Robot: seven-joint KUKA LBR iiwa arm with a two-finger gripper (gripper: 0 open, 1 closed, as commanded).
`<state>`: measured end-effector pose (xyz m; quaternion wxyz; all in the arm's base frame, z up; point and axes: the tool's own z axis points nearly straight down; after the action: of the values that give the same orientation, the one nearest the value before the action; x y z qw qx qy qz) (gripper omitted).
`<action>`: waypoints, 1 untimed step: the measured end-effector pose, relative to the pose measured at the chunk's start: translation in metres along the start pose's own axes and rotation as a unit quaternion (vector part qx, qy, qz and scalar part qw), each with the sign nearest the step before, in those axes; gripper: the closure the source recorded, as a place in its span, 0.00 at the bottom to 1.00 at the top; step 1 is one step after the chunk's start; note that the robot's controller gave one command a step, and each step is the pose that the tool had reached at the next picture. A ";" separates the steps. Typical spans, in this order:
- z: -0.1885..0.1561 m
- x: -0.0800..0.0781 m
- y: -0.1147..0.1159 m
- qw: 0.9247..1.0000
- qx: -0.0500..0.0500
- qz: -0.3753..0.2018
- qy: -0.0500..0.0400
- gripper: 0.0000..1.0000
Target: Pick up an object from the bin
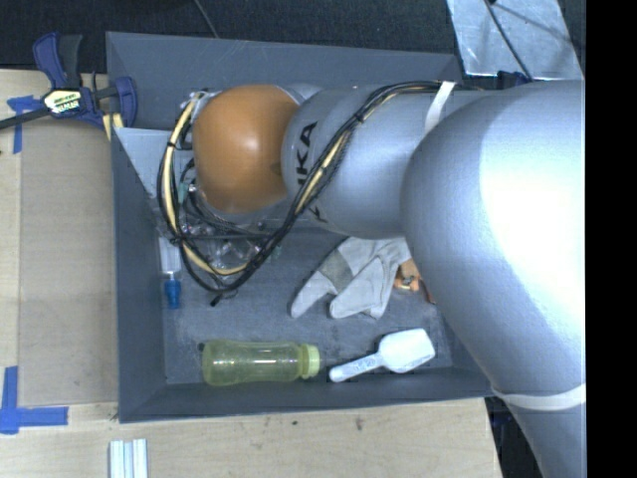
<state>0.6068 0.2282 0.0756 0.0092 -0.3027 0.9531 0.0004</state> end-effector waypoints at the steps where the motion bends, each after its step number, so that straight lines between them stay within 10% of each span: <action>1: 0.000 -0.005 -0.003 0.999 -0.002 0.046 0.004 0.00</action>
Offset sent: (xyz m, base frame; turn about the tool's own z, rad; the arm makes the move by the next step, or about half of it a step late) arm 0.0210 0.0134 0.0376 -0.2215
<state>0.6122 0.2288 0.0758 0.0048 -0.2588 0.9659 0.0017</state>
